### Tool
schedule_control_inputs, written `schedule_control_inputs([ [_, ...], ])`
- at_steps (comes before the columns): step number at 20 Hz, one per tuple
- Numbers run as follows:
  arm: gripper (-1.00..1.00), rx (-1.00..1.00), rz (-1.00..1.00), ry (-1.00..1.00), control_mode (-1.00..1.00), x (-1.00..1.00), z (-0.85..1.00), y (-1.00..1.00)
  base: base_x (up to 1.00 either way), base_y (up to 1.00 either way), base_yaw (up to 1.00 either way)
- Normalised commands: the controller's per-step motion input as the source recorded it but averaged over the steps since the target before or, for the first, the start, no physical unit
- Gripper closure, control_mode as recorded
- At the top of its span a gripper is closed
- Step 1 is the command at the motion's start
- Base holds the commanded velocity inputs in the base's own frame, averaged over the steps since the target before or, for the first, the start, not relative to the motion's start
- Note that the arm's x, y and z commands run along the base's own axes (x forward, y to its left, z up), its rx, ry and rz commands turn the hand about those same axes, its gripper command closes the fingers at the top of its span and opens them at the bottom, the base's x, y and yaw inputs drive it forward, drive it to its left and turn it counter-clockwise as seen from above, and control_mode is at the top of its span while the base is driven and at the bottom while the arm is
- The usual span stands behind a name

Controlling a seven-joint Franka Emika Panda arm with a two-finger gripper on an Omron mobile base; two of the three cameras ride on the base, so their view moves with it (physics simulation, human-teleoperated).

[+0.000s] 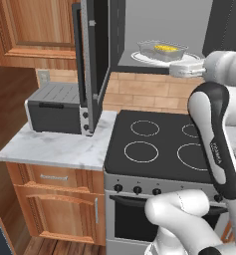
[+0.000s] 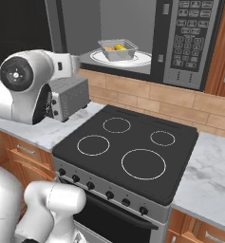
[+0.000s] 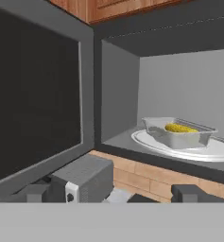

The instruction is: Place the tupperware containing the shrimp and corn meal in the microwave. Close the microwave door and press the start button to reheat the meal.

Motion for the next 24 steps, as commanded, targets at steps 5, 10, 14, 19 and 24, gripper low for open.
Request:
schedule_control_inputs([
  [5,-1.00,-0.57,-0.10,0.00,-1.00,-0.08,-0.04,0.43,0.00,0.00,0.00],
  [10,-1.00,-0.59,-0.13,-0.07,-1.00,-0.14,-0.16,0.48,0.00,0.00,0.00],
  [14,-1.00,-0.45,-0.06,-0.15,-1.00,-0.25,0.00,0.62,0.00,0.00,0.00],
  [19,-1.00,-0.37,-0.04,-0.13,-1.00,-0.29,0.00,0.75,0.00,0.00,0.00],
  [24,-1.00,-0.33,-0.03,-0.07,-1.00,-0.35,0.02,0.69,0.00,0.00,0.00],
])
